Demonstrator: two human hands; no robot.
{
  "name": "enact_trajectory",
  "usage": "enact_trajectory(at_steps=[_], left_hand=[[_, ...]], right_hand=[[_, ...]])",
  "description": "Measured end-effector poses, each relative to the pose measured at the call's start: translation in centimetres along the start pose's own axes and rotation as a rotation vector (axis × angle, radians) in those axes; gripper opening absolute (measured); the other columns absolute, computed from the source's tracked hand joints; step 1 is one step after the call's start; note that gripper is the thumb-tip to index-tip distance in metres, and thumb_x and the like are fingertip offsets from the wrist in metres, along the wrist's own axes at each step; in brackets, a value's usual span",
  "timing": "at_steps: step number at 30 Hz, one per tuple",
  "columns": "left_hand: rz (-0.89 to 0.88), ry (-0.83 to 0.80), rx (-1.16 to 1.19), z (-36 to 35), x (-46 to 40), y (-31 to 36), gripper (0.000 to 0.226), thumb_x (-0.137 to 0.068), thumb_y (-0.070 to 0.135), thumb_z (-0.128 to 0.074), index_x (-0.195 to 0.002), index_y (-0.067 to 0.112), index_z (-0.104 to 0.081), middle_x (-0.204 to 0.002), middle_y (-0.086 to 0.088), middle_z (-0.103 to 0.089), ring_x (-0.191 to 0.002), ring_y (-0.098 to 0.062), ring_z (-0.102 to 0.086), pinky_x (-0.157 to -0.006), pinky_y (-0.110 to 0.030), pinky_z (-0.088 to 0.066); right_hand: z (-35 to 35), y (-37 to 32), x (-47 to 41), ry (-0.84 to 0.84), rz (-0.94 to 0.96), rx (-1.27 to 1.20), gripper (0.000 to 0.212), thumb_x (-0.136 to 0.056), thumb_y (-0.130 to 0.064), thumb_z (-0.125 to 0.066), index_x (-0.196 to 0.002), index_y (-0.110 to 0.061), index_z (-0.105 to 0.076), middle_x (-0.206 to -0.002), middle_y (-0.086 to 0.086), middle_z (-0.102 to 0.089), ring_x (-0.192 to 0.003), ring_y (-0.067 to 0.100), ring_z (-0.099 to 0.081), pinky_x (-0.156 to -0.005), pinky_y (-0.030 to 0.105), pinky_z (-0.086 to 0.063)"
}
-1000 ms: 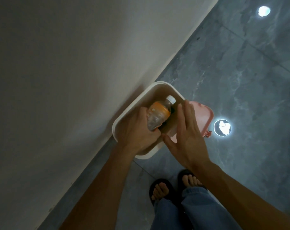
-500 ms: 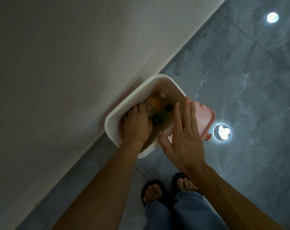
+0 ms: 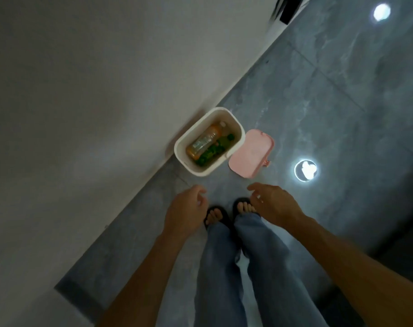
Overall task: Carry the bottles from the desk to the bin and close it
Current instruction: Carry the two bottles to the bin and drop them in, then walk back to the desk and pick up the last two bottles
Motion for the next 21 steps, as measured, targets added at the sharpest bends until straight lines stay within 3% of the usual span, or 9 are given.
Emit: enact_trajectory(at_steps=[3,7,12,16,21], left_hand=[[0.108,-0.132,-0.043,0.3,7.4,-0.3,0.028,-0.099,0.03,-0.052,-0.119,0.017,-0.067,-0.11,-0.009,-0.074,-0.101,-0.028,-0.068,-0.09,-0.044,-0.056],[0.185,-0.23,-0.015,1.5,16.5,-0.3,0.019,-0.098,0.032,-0.054,-0.108,0.022,-0.067,-0.107,-0.007,-0.074,-0.095,-0.022,-0.068,-0.089,-0.038,-0.057],[0.263,-0.293,-0.019,4.7,25.8,-0.2,0.031,-0.096,0.035,-0.055,-0.123,0.025,-0.065,-0.119,0.001,-0.07,-0.103,-0.018,-0.065,-0.089,-0.029,-0.05],[0.25,-0.313,-0.057,8.4,30.0,0.8,0.014,-0.096,0.033,-0.059,-0.108,0.032,-0.065,-0.109,0.003,-0.071,-0.103,-0.019,-0.067,-0.089,-0.028,-0.051],[0.221,-0.333,-0.145,12.4,31.0,1.8,0.024,-0.098,0.028,-0.061,-0.116,0.015,-0.07,-0.111,-0.01,-0.074,-0.104,-0.027,-0.069,-0.093,-0.036,-0.054]], right_hand=[[1.2,1.3,8.3,-0.048,-0.065,-0.027,0.027,-0.098,-0.034,-0.048,-0.115,-0.022,-0.066,-0.111,0.007,-0.074,-0.097,0.028,-0.068,-0.086,0.04,-0.055],[2.6,3.4,18.4,-0.071,-0.141,-0.096,0.026,-0.099,-0.036,-0.051,-0.119,-0.026,-0.065,-0.109,0.005,-0.074,-0.097,0.024,-0.07,-0.086,0.037,-0.056],[4.4,5.7,29.2,-0.074,-0.263,-0.249,0.023,-0.096,-0.038,-0.054,-0.111,-0.029,-0.067,-0.095,-0.007,-0.072,-0.095,0.02,-0.071,-0.081,0.03,-0.052],[5.2,6.0,34.3,-0.148,-0.315,-0.209,0.024,-0.097,-0.037,-0.056,-0.118,-0.027,-0.061,-0.109,0.0,-0.07,-0.101,0.019,-0.067,-0.089,0.032,-0.051],[7.8,5.2,38.6,0.055,-0.38,-0.426,0.026,-0.096,-0.037,-0.054,-0.116,-0.027,-0.067,-0.105,-0.002,-0.073,-0.101,0.022,-0.069,-0.086,0.033,-0.05]])
Point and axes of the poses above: each hand's wrist, its own x-axis away from the middle knuckle, its own z-axis out of the back of the hand, y = z × x, the point moved 9 cm from there along -x, towards the middle knuckle
